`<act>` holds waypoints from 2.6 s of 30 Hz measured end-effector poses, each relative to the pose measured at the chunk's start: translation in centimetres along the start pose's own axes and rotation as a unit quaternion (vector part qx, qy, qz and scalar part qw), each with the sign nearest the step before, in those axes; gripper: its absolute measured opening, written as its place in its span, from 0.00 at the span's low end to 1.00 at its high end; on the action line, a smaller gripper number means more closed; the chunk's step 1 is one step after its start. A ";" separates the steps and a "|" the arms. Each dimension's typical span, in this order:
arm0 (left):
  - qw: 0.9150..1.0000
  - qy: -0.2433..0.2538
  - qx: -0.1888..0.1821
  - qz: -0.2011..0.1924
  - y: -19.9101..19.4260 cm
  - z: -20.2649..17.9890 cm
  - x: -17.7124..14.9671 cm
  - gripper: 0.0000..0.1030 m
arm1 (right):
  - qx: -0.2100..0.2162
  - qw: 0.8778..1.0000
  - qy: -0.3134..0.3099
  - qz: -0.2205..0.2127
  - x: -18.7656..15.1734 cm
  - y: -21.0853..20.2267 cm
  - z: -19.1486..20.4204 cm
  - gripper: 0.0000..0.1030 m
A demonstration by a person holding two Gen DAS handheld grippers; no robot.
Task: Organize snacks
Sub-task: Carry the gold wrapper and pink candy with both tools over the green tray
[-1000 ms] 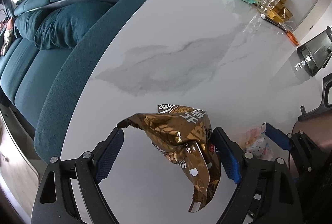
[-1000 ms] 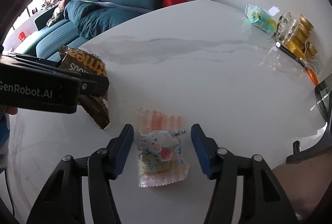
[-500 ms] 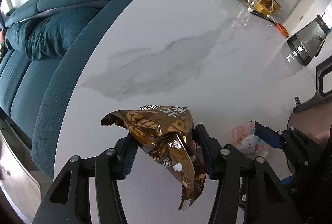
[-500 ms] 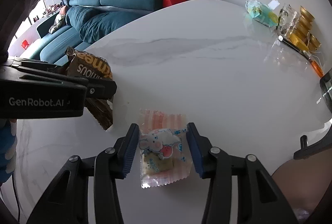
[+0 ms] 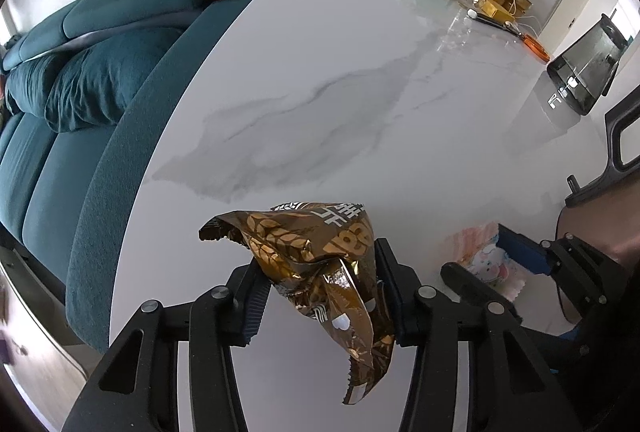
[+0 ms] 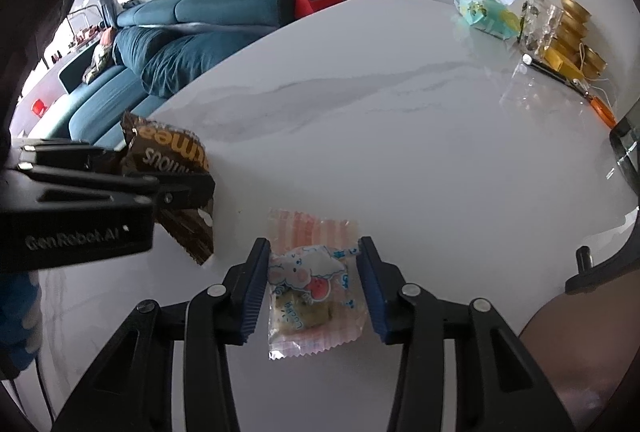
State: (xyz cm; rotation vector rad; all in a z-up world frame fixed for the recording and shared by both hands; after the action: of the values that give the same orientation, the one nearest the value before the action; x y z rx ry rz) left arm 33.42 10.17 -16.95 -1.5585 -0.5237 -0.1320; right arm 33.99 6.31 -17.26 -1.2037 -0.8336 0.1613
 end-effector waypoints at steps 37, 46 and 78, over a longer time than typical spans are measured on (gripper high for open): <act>1.000 0.022 0.008 -0.021 -3.9 -0.1 -3.0 0.41 | -0.028 0.999 0.007 -0.044 -1.6 -6.7 2.0 0.58; 0.999 0.051 0.007 -0.012 -5.5 -1.2 -6.6 0.41 | -0.015 0.999 0.003 -0.040 -5.7 -9.8 3.7 0.58; 0.955 0.269 -0.116 -0.038 -15.9 -34.4 -17.2 0.41 | -0.165 0.972 0.154 -0.060 -27.9 -34.1 -18.1 0.58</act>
State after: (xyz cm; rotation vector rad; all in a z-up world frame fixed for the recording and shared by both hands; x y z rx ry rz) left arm 19.91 -27.85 -6.81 -1.6425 -0.1366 -0.6774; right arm 15.65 -35.25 -3.03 -1.4393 -0.6715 -0.2674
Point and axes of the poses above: each gripper's, at about its wrist camera, not at the fingertips, and y roughly the way its jaws point, z to its left, x to its top, the point moved 8 cm from there along y, roughly the way its jaws point, and after that the axes turned 5 degrees about x, right-handed, at the moved point
